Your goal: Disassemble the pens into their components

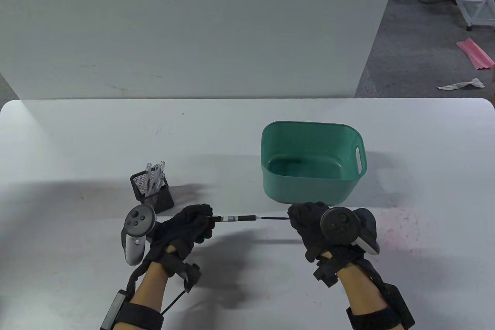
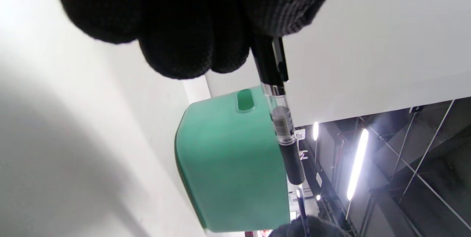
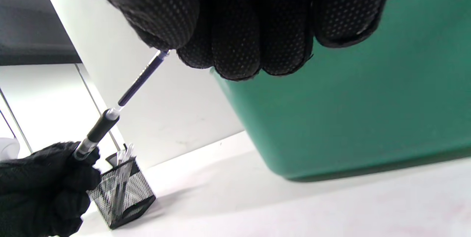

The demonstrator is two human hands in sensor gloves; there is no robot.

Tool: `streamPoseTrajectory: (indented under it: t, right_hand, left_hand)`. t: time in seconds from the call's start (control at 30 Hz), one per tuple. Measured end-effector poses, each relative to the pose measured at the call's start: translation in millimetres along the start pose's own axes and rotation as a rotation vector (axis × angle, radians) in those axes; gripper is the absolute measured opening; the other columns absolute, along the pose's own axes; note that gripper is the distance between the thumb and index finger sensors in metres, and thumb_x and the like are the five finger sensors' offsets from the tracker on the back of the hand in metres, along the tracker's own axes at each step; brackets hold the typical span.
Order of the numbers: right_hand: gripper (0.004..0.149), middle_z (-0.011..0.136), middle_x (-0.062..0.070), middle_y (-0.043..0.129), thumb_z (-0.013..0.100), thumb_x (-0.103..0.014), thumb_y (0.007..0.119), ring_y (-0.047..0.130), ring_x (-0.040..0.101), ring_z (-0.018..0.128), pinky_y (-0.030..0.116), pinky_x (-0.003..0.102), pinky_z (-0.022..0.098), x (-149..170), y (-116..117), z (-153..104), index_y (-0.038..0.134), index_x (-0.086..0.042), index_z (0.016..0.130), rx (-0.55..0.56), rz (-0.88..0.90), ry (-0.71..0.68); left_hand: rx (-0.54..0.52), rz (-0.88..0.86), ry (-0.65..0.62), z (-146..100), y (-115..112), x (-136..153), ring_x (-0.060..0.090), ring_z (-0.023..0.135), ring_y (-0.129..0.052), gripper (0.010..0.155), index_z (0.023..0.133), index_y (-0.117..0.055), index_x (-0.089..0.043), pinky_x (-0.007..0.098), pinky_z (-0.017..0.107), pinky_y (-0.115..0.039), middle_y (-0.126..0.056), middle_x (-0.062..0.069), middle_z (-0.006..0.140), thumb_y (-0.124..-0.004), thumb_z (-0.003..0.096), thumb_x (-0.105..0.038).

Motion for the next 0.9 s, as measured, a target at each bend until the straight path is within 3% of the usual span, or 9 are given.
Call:
streamPoseTrajectory:
  t: [0.3, 0.47, 0.63, 0.73, 0.9]
  right_hand:
    - [0.04, 0.081, 0.013, 0.086, 0.055, -0.033, 0.074, 0.082, 0.04, 0.077, 0.071, 0.06, 0.058, 11, -36, -6, 0.076, -0.013, 0.089, 0.164, 0.033, 0.06]
    - [0.04, 0.08, 0.013, 0.086, 0.055, -0.033, 0.074, 0.083, 0.04, 0.076, 0.072, 0.059, 0.058, 13, -57, 6, 0.076, -0.013, 0.089, 0.32, -0.006, 0.147]
    - [0.04, 0.079, 0.013, 0.087, 0.054, -0.034, 0.075, 0.084, 0.039, 0.074, 0.073, 0.057, 0.056, 19, -67, 29, 0.077, -0.013, 0.088, 0.407, -0.056, 0.299]
    - [0.04, 0.079, 0.014, 0.087, 0.055, -0.034, 0.075, 0.084, 0.04, 0.074, 0.073, 0.057, 0.056, 24, -68, 45, 0.077, -0.013, 0.088, 0.405, -0.091, 0.402]
    - [0.04, 0.08, 0.014, 0.087, 0.055, -0.033, 0.074, 0.083, 0.04, 0.075, 0.072, 0.058, 0.056, 33, -62, 76, 0.077, -0.013, 0.089, 0.29, -0.243, 0.575]
  left_hand:
    - [-0.046, -0.023, 0.004, -2, 9, 2, 0.027, 0.063, -0.103, 0.042, 0.093, -0.076, -0.03, 0.053, 0.049, -0.084, -0.092, 0.008, 0.088, -0.077, 0.0511, -0.035]
    - [-0.049, -0.015, 0.0, -3, 6, -1, 0.028, 0.064, -0.103, 0.043, 0.094, -0.076, -0.03, 0.053, 0.049, -0.084, -0.092, 0.009, 0.089, -0.076, 0.0512, -0.033]
    - [-0.061, 0.014, -0.018, -6, 4, -8, 0.028, 0.064, -0.103, 0.043, 0.094, -0.076, -0.029, 0.053, 0.049, -0.085, -0.092, 0.01, 0.089, -0.076, 0.0511, -0.032]
    - [-0.056, 0.01, -0.035, -8, 2, -13, 0.028, 0.064, -0.103, 0.043, 0.094, -0.076, -0.029, 0.053, 0.049, -0.085, -0.092, 0.01, 0.089, -0.076, 0.051, -0.031]
    - [-0.053, 0.013, -0.043, -8, 0, -15, 0.028, 0.063, -0.104, 0.043, 0.094, -0.077, -0.028, 0.053, 0.048, -0.085, -0.093, 0.01, 0.087, -0.076, 0.0509, -0.032]
Point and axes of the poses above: the tracker on the back of each hand, its own x axis roughly to the little-finger side, its own z axis roughly from the wrist to the fingertips, y = z × x, the point moved 2 cm from there along z, roughly from the wrist to the fingertips
